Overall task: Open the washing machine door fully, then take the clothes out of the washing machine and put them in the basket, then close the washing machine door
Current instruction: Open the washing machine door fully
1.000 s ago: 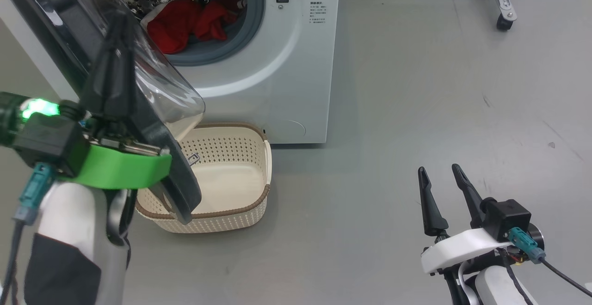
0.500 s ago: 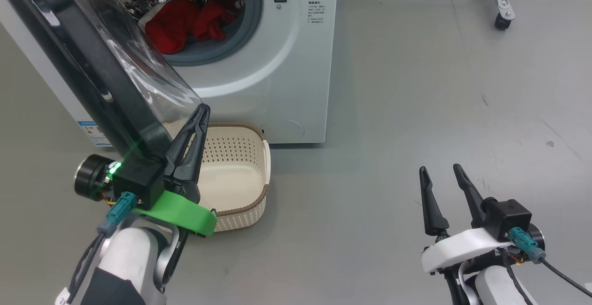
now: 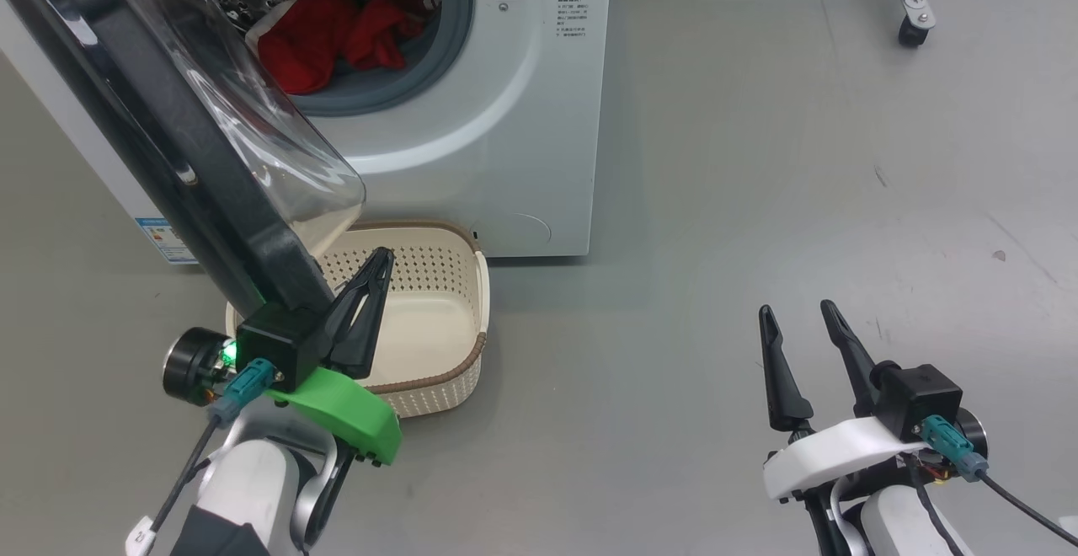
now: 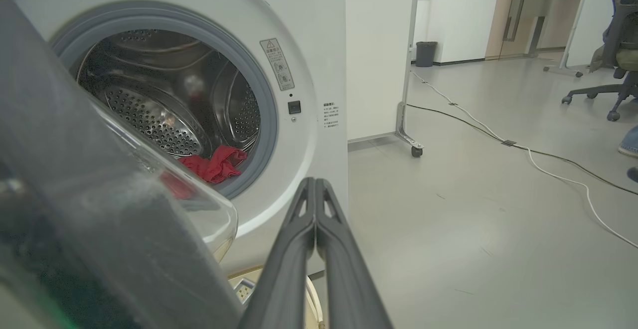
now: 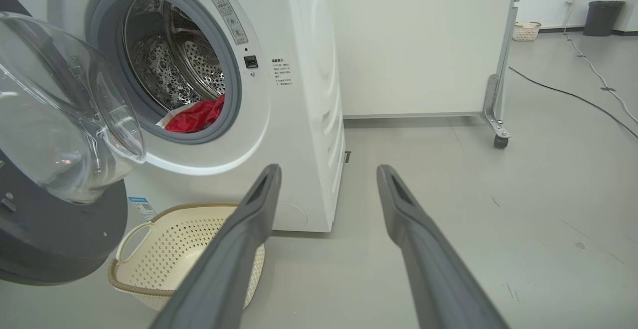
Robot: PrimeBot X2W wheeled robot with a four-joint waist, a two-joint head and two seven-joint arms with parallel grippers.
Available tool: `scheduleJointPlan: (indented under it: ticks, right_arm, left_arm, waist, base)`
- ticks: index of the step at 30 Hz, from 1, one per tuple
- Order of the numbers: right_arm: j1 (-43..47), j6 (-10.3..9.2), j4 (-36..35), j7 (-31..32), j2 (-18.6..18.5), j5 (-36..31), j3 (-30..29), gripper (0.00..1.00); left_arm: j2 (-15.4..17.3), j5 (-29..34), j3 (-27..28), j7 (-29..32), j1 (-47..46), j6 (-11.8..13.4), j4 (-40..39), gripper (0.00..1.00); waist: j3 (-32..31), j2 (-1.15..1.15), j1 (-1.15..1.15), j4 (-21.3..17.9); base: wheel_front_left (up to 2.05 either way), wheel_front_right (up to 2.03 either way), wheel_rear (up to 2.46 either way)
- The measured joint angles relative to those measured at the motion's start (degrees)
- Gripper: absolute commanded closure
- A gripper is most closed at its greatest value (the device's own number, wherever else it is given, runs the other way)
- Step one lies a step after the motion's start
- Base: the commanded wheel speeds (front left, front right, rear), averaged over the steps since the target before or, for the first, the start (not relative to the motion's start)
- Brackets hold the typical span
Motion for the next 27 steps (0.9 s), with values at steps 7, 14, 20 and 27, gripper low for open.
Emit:
scheduleJointPlan:
  ticks: [7,14,20,27]
  right_arm:
    - [0.00,0.07,0.37,0.00,0.18,-0.07,-0.11,0.00]
    - [0.01,0.48,0.49,0.00,0.29,-0.21,-0.33,0.00]
    - [0.14,0.54,0.79,0.00,0.32,-0.65,-0.38,0.00]
    - [0.20,0.55,0.74,0.00,0.35,-1.13,-1.02,0.00]
  left_arm:
    - [-0.22,-2.42,0.75,0.85,0.08,0.01,2.96,1.00]
    - [-0.32,-3.34,3.00,1.32,0.08,1.04,5.25,1.00]
    - [-0.63,-3.76,3.23,1.25,0.01,1.36,5.72,1.00]
    - [-1.00,-3.78,2.96,0.98,-0.15,1.36,6.38,1.00]
  waist:
    - [0.01,0.00,0.00,-0.25]
    - [-0.13,0.00,0.00,-0.15]
    - [-0.14,0.00,0.00,0.30]
    - [0.38,0.00,0.00,1.39]
  base:
    - [0.00,0.00,0.00]
    - [0.00,0.00,0.00]
    - [0.00,0.00,0.00]
    - [0.00,0.00,0.00]
